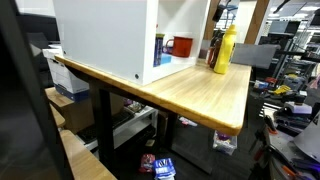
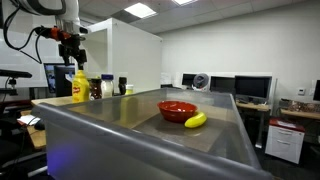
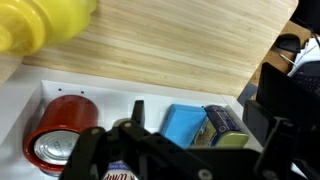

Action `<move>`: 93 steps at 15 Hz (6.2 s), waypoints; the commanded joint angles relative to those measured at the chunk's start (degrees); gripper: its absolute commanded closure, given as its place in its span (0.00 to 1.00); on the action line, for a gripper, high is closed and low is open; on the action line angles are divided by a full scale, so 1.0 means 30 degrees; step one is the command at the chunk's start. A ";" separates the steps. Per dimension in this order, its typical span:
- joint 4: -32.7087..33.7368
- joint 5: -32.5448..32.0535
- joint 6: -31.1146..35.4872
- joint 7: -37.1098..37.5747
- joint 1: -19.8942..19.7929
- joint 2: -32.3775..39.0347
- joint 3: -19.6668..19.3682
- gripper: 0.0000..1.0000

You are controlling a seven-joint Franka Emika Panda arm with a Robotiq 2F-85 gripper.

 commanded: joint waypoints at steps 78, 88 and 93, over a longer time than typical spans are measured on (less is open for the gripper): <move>-0.2558 0.7741 1.4378 0.0885 0.4764 0.4310 0.0606 0.00; -0.1600 0.7838 1.4069 -0.2300 0.5316 0.5130 0.0401 0.68; -0.1136 0.8538 1.4146 -0.4103 0.5611 0.5540 -0.0007 0.92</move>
